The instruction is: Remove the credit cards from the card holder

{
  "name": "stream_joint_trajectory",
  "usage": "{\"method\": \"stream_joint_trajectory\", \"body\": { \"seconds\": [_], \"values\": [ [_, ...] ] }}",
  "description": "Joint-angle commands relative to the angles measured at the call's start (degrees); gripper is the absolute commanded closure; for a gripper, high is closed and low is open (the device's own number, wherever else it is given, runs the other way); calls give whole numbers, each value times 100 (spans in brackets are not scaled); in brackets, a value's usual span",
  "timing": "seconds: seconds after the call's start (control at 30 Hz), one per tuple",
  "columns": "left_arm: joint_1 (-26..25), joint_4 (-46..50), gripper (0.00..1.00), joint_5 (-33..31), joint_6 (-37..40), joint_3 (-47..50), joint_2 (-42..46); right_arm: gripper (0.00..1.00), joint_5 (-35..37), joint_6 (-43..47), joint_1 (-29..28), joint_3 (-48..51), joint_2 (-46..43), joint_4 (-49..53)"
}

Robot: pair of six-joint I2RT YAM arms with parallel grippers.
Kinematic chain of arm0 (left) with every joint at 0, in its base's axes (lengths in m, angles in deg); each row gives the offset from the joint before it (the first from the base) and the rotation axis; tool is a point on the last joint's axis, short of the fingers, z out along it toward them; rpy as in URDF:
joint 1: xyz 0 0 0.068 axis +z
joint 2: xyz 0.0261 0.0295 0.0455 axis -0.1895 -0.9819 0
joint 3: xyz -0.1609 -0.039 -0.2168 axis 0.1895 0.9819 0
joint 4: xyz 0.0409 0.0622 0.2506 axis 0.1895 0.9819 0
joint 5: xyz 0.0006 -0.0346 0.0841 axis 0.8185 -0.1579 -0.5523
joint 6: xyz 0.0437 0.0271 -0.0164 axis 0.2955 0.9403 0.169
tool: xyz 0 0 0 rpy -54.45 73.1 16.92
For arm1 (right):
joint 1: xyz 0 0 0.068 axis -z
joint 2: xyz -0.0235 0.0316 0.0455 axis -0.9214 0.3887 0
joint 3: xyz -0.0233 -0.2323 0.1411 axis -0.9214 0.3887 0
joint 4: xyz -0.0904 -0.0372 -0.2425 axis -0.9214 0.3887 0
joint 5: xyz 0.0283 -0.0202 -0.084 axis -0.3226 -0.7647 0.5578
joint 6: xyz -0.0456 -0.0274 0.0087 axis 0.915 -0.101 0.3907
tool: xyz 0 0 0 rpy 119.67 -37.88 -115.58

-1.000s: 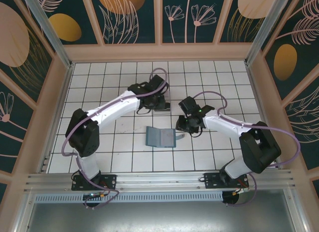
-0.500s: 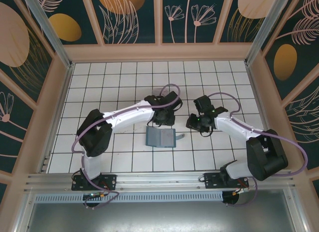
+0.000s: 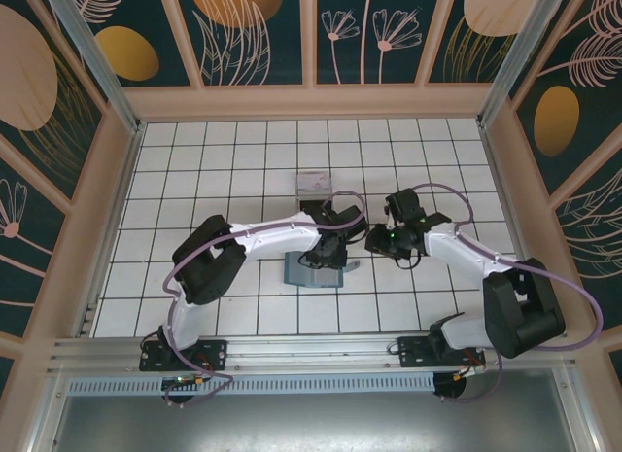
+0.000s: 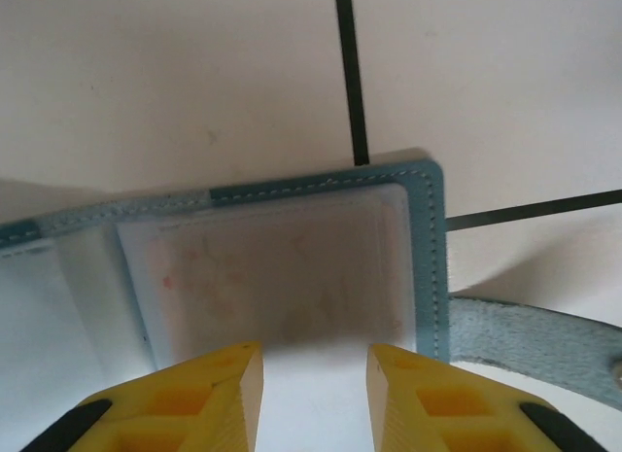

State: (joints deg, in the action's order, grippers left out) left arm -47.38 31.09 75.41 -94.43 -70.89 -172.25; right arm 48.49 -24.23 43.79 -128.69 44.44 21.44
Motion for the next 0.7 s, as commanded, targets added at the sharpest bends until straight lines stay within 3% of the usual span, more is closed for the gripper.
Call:
{"method": "stream_joint_trajectory", "body": {
  "seconds": [0.0, 0.67],
  "values": [
    [-22, 254, 61, -21, -152, -145, -105, 65, -111, 144, 87, 120, -193, -82],
    [-50, 218, 49, 114, -51, -145, -372, 65, -191, 135, 151, 235, -231, -111]
  ]
}}
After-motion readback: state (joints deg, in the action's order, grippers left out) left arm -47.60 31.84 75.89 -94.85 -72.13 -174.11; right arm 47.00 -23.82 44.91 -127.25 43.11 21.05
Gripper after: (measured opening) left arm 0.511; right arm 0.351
